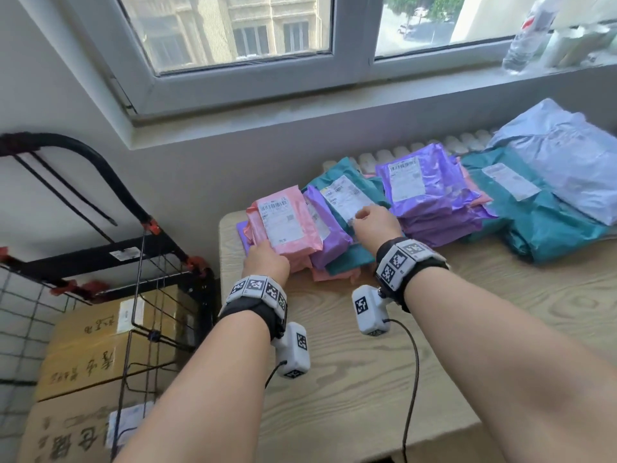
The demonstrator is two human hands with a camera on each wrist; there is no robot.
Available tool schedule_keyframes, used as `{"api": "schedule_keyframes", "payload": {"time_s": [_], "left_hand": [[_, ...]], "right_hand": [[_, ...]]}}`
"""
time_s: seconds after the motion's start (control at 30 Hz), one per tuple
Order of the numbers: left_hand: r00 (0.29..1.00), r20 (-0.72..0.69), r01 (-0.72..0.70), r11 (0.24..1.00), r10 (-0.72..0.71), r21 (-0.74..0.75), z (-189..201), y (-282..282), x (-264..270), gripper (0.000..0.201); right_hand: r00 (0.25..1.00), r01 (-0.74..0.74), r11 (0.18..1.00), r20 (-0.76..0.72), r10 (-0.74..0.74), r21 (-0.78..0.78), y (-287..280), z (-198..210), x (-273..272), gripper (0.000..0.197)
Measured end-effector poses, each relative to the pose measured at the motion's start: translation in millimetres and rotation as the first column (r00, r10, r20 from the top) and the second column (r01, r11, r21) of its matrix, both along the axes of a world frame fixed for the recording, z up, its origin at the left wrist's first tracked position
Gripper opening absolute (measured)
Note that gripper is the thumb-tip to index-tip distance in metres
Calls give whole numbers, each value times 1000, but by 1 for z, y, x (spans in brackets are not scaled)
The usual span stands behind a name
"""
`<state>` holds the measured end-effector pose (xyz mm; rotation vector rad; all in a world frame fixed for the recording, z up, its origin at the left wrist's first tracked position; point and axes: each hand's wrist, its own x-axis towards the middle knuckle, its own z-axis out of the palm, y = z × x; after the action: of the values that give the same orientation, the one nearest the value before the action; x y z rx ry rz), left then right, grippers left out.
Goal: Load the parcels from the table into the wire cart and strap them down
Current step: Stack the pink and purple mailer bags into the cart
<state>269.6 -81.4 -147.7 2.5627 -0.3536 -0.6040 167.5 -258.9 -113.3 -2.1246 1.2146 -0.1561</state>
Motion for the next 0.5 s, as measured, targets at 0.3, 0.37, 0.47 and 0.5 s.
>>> {"api": "schedule_keyframes", "payload": {"time_s": [0.3,0.37,0.47,0.5], "left_hand": [[983,2,-184,983,184,-14,-19,-36,29,68],[983,-31,-181,983,181,2,-27,-41,34,74],[979,-71,-194,981,193,-8,-38,-46,31,76],[977,-54,-208,978,207,-13,-39,-47,29,71]], "right_hand": [[997,-34,996,-73,29,-82,-73,-9,41,55],[995,-42,999,-94,41,-4,-80,-16,46,62],[989,-74,994,-121,83,80,-81,-30,49,68],[989,-73,995,-120,82,75,-80,-35,48,70]]}}
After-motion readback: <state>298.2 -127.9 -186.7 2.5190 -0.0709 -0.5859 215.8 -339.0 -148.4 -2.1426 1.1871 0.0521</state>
